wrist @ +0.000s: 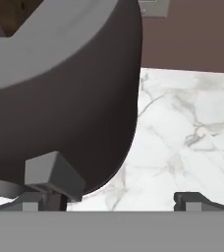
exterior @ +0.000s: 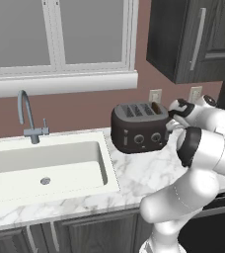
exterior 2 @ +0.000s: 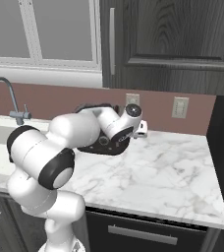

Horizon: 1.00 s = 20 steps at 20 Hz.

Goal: Start the toaster. Once the lever pops up, take the bread to the plate on the dining counter.

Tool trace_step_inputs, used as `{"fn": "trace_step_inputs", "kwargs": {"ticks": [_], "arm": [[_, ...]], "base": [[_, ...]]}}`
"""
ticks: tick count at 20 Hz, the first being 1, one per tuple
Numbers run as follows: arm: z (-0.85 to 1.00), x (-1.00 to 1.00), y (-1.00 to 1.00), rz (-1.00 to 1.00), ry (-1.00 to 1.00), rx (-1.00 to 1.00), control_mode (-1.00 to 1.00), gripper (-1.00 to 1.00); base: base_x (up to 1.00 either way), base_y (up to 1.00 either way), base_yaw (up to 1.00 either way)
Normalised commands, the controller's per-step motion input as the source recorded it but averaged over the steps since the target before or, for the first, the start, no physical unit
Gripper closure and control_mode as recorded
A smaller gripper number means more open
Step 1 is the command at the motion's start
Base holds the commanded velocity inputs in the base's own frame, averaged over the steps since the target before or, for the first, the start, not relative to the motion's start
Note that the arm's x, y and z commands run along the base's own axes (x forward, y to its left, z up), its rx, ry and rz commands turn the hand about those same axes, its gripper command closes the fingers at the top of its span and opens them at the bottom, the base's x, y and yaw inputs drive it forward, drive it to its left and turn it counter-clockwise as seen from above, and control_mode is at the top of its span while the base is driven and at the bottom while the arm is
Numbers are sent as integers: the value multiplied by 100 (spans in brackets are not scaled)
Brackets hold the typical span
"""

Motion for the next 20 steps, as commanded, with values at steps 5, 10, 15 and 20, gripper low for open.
{"fn": "trace_step_inputs", "kwargs": {"ticks": [5,10,15,20], "arm": [[-16,0,0,0,0,0,-100,-100],[-26,0,0,0,0,0,-100,-100],[-20,0,0,0,0,0,-100,-100],[-14,0,0,0,0,0,-100,-100]], "base": [[0,0,0],[0,0,0],[0,0,0],[0,0,0]]}}
